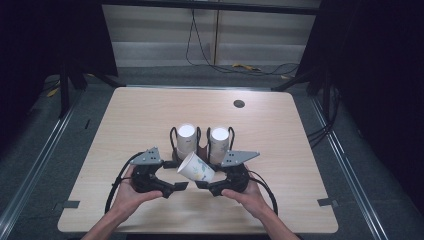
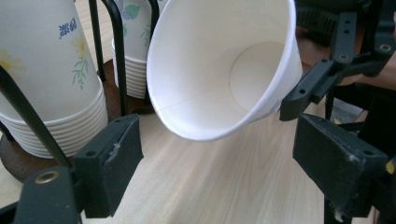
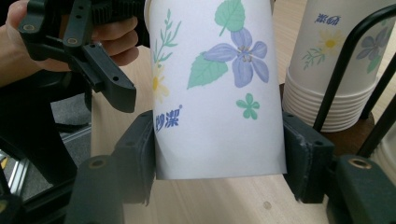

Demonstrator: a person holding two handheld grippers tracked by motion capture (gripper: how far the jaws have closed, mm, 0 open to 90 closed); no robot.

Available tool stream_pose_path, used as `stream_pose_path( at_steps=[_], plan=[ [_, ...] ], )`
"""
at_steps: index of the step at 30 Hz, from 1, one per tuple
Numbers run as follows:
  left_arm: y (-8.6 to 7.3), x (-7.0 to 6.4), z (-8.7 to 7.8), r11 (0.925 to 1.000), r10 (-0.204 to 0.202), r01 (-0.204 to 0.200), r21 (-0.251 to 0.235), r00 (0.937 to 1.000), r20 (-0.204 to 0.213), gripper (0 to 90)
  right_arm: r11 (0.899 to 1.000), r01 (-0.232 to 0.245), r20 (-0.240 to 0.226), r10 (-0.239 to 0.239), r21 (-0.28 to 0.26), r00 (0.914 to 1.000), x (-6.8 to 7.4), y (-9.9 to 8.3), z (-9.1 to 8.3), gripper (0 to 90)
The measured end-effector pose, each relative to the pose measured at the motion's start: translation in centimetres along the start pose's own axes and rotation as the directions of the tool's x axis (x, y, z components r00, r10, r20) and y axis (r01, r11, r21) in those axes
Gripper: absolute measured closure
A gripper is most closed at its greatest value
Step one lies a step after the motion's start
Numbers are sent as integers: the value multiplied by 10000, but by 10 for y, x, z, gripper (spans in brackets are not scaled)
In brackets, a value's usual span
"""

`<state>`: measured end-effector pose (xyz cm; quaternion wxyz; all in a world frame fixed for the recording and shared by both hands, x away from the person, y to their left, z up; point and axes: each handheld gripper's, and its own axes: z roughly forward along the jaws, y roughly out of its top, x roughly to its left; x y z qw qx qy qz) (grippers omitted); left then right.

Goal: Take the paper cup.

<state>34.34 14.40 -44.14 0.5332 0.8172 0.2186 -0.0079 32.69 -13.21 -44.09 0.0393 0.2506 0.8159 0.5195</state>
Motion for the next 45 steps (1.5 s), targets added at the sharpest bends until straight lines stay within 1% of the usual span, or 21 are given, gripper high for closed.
stream_pose_path(
  at_steps=[1, 3, 6, 8, 10, 12, 14, 16, 18, 19, 20, 22, 25, 27, 29, 32, 36, 39, 40, 41, 45],
  plan=[
    [0, 0, -1, 9999, -68, 69, -80, 9999, 100, 157, 10000, -40, -58, 39, -34, 10000, 0, 0, 0, 368],
    [1, 0, -2, 9996, -155, 159, -248, 9997, 167, 157, 10000, -20, -131, 20, -42, 9999, 1, -1, 1, 368],
    [2, 1, -4, 9987, -312, 320, -390, 9993, 194, 156, 10000, 3, -180, -5, -75, 9998, 1, 0, 1, 368],
    [3, 2, -6, 9976, -457, 476, -512, 9982, 378, 156, 9998, -6, -229, 1, -188, 9997, 1, 0, 1, 368],
    [4, 2, -8, 9951, -557, 595, -788, 9973, 487, 156, 9994, -22, -288, 11, -350, 9996, 1, 0, -1, 368],
    [5, 2, -8, 9947, -565, 607, -834, 9971, 510, 156, 9992, 61, -286, -72, -383, 9996, 2, 0, -2, 368],
    [6, 2, -8, 9937, -585, 639, -926, 9965, 595, 156, 9988, 125, -306, -139, -478, 9994, 3, 0, -1, 368],
    [8, 3, -7, 9923, -645, 715, -1011, 9955, 701, 156, 9988, 182, -352, -198, -454, 9992, 4, -1, 1, 368],
    [10, 4, -6, 9902, -737, 798, -1145, 9956, 571, 156, 9987, 45, -599, -75, -517, 9982, 5, -3, 4, 368],
    [10, 4, -6, 9902, -737, 798, -1145, 9956, 571, 151, 9987, 45, -599, -75, -517, 9982, 5, -3, 4, 368],
    [12, 5, -5, 9884, -840, 934, -1196, 9931, 816, 154, 9986, 204, -568, -232, -484, 9981, 6, -3, 6, 368],
    [12, 4, -2, 9895, -845, 937, -1104, 9928, 853, 153, 9982, 198, -610, -233, -574, 9979, 6, -2, 6, 368],
    [12, 4, -1, 9893, -780, 889, -1155, 9924, 957, 153, 9971, 230, -610, -275, -721, 9978, 7, -2, 6, 368],
    [12, 4, 0, 9901, -787, 891, -1088, 9922, 966, 153, 9969, 313, -538, -352, -718, 9979, 8, -2, 7, 369],
    [10, 3, 1, 9888, -811, 926, -1169, 9917, 995, 155, 9967, 348, -528, -387, -726, 9979, 9, -3, 7, 369],
    [10, 4, 1, 9900, -779, 890, -1095, 9917, 1018, 155, 9962, 422, -509, -462, -757, 9976, 10, -3, 9, 369],
    [10, 4, 3, 9876, -931, 1061, -1156, 9893, 1126, 152, 9963, 514, -519, -551, -685, 9971, 11, -4, 11, 368],
    [9, 3, 3, 9894, -882, 995, -1062, 9904, 1063, 152, 9962, 536, -526, -573, -684, 9970, 11, -4, 11, 368],
    [9, 2, 3, 9905, -788, 891, -1043, 9919, 995, 152, 9961, 624, -541, -658, -621, 9964, 11, -5, 12, 367],
    [10, 0, 2, 9928, -612, 698, -970, 9942, 889, 152, 9961, 624, -541, -658, -621, 9964, 11, -5, 12, 367],
    [9, 1, 2, 9937, -570, 651, -917, 9945, 883, 157, 9958, 704, -586, -738, -577, 9955, 11, -4, 13, 367]
  ],
)
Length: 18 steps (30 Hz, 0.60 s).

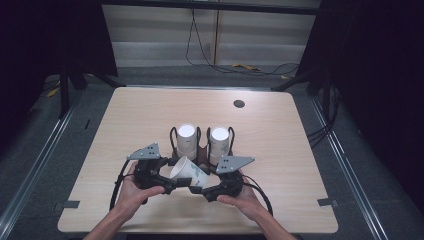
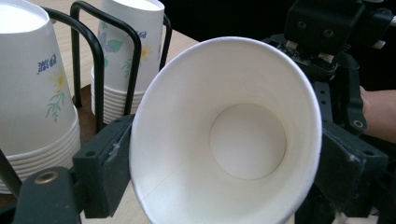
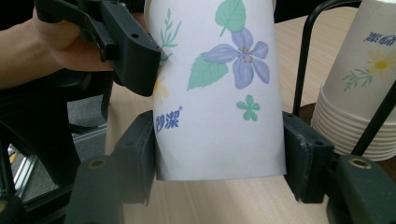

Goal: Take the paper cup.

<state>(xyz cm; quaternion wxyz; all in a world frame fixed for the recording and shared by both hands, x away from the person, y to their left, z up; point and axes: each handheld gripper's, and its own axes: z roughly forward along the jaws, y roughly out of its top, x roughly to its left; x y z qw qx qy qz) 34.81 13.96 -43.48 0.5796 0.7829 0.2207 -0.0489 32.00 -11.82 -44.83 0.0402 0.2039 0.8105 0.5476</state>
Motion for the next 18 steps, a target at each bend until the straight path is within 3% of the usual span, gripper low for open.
stream_pose_path(
  at_steps=[7, 13, 18],
  plan=[
    [0, 1, -2, 10000, 74, -74, -12, 9998, 202, 200, 9999, -44, -125, 46, 135, 9999, -1, -1, 0, 356],
    [-2, 3, -5, 9999, 40, -35, -118, 9989, 460, 248, 9979, -205, -204, 219, 620, 9996, -2, -1, 4, 324],
    [-3, 1, -5, 9998, 114, -107, -154, 9990, 440, 266, 9961, -565, -314, 588, 677, 9978, -5, -1, 6, 279]
  ],
)
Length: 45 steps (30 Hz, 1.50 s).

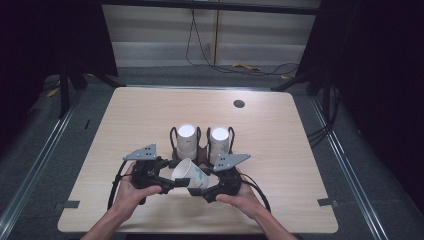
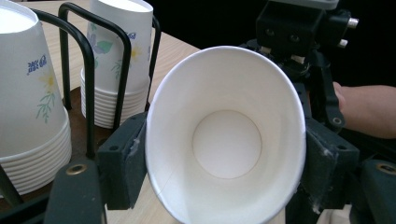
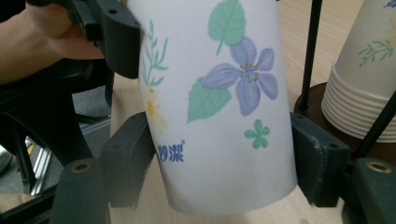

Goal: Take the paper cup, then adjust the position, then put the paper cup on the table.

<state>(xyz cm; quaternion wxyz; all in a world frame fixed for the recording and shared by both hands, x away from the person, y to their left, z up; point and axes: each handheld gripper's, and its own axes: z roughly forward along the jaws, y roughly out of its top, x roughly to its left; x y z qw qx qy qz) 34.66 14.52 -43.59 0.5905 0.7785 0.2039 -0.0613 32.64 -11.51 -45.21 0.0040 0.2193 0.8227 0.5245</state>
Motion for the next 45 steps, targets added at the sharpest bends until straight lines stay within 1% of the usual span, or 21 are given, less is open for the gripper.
stream_pose_path(
  at_steps=[2, 5, 6, 7, 10, 12, 15, 16, 18, 20, 22, 23, 26, 30, 34, 37, 38, 40, 41, 43, 45],
  plan=[
    [0, 0, -1, 10000, 82, -82, 49, 9999, -84, 266, 10000, -59, 20, 59, 42, 10000, -1, 0, 0, 265],
    [1, -1, -4, 9999, 58, -60, -111, 9998, -178, 263, 9998, -123, 139, 121, 159, 9998, -1, 0, 2, 200],
    [1, -1, -5, 9999, 35, -38, -142, 9997, -227, 261, 9997, -149, 157, 146, 179, 9998, -2, -1, 2, 196],
    [1, -1, -6, 9999, 29, -33, -170, 9998, -201, 261, 9995, -164, 159, 160, 278, 9997, -2, -1, 2, 190],
    [2, 0, -8, 9999, 55, -61, -152, 9994, -347, 261, 9983, -313, 286, 299, 487, 9991, -4, -2, 1, 145],
    [2, 0, -9, 9999, 92, -97, -91, 9989, -449, 260, 9976, -329, 439, 303, 604, 9986, -5, -2, 0, 145],
    [2, 2, -13, 9999, 130, -131, -22, 9980, -619, 259, 9975, -417, 579, 384, 576, 9976, -5, -3, -4, 145],
    [1, 2, -13, 10000, 20, -22, -32, 9975, -702, 259, 9974, -405, 641, 367, 599, 9973, -6, -4, -5, 146],
    [1, 5, -17, 9999, 141, -133, 78, 9951, -982, 259, 9969, -490, 707, 446, 609, 9965, -8, -5, -8, 146],
    [0, 7, -19, 10000, 52, -50, 22, 9944, -1053, 259, 9964, -557, 839, 503, 634, 9952, -9, -5, -10, 146],
    [0, 9, -23, 9999, 79, -86, -61, 9941, -1086, 259, 9961, -644, 864, 590, 606, 9945, -10, -6, -12, 146],
    [0, 9, -25, 10000, 50, -56, -53, 9927, -1205, 259, 9957, -656, 923, 594, 656, 9940, -11, -6, -14, 146],
    [-1, 13, -29, 10000, 40, -41, 0, 9909, -1346, 259, 9953, -842, 1132, 783, 486, 9905, -14, -7, -20, 150],
    [-1, 18, -41, 9995, -109, 63, -297, 9873, -1582, 257, 9946, -880, 1413, 795, 551, 9868, -15, -9, -27, 150],
    [2, 22, -53, 9995, 6, -67, -324, 9828, -1848, 257, 9932, -1020, 1666, 913, 564, 9818, -16, -10, -31, 151],
    [1, 27, -64, 9993, -72, -9, -365, 9754, -2204, 256, 9918, -1102, 1846, 967, 644, 9780, -18, -11, -34, 153],
    [1, 28, -66, 9993, -108, 24, -367, 9727, -2316, 257, 9911, -1155, 1967, 1006, 657, 9753, -19, -12, -36, 153],
    [-2, 31, -71, 9994, -195, 112, -321, 9626, -2702, 257, 9903, -1226, 2042, 1070, 653, 9731, -20, -13, -38, 154],
    [-3, 33, -73, 9993, -249, 163, -331, 9604, -2774, 257, 9899, -1237, 2123, 1065, 697, 9714, -19, -13, -40, 154],
    [-5, 37, -77, 9997, -221, 188, -138, 9527, -3031, 255, 9902, -1195, 2183, 1013, 720, 9706, -18, -14, -43, 155],
    [-7, 41, -83, 9991, -415, 354, -244, 9423, -3323, 253, 9906, -1210, 2236, 1038, 643, 9691, -18, -15, -46, 157]
  ],
)
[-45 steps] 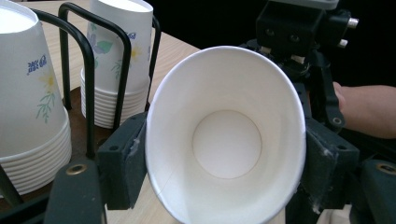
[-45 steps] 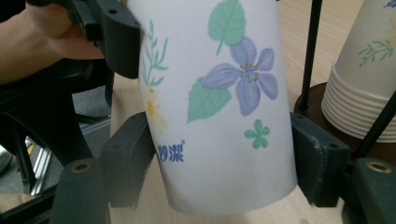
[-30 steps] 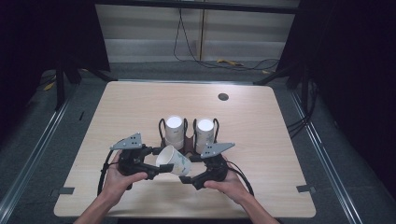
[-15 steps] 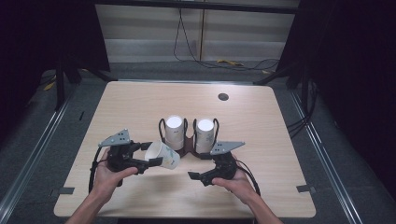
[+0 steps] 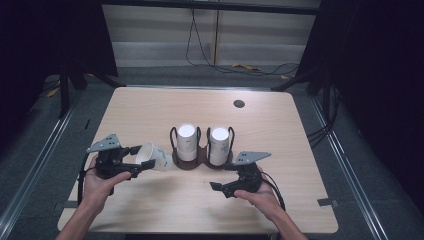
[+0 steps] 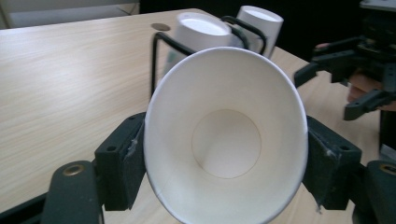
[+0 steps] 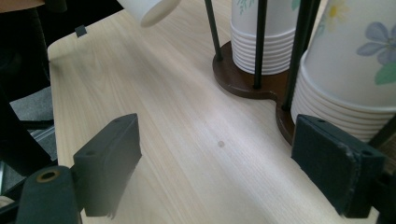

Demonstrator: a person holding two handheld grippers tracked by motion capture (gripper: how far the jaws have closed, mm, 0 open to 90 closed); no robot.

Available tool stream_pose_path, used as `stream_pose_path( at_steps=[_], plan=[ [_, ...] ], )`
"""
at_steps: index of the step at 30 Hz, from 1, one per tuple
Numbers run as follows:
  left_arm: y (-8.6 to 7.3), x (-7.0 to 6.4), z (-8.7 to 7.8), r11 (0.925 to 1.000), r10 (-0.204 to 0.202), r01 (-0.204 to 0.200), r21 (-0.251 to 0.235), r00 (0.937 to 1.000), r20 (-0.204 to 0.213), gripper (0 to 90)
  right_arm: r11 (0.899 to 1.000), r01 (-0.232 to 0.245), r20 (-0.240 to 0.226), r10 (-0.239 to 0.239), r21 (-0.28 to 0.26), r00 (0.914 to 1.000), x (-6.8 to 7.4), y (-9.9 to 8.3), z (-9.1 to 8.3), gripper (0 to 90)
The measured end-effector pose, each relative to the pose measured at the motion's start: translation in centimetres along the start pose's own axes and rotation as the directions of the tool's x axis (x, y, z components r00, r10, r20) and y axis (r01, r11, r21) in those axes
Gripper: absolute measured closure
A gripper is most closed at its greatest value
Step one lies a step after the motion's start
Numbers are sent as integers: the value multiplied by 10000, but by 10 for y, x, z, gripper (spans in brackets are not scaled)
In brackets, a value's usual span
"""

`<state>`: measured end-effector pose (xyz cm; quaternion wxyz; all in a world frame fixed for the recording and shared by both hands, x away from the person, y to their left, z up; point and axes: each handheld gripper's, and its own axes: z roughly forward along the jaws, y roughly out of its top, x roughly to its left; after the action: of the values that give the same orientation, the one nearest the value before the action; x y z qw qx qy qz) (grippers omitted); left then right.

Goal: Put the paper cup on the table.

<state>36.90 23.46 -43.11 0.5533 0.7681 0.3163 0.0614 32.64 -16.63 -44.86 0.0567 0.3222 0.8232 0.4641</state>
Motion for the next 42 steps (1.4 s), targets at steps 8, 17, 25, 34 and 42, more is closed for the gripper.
stream_pose_path(
  at_steps=[8, 17, 25, 34, 42],
  plan=[
    [6, 17, -2, 9992, 91, -49, 404, 9946, -1036, 251, 9999, -141, 183, 142, -50, 9997, -6, -8, -5, 160],
    [9, 39, 4, 9966, -149, 286, 778, 9851, -1715, 251, 9995, -294, 171, 295, -92, 9994, -8, -12, -7, 165],
    [7, 65, 9, 9896, -1125, 1277, 658, 9737, -1980, 250, 9998, -212, 161, 211, 37, 9996, -7, -13, -5, 167],
    [13, 68, 20, 9886, -731, 1042, 1083, 9630, -2595, 245, 9998, -111, 164, 108, 154, 9998, -5, -13, -2, 169],
    [14, 77, 34, 9795, -64, 782, 1858, 9333, -3589, 242, 9998, -114, 169, 111, 178, 9998, -5, -12, -1, 170]
  ],
)
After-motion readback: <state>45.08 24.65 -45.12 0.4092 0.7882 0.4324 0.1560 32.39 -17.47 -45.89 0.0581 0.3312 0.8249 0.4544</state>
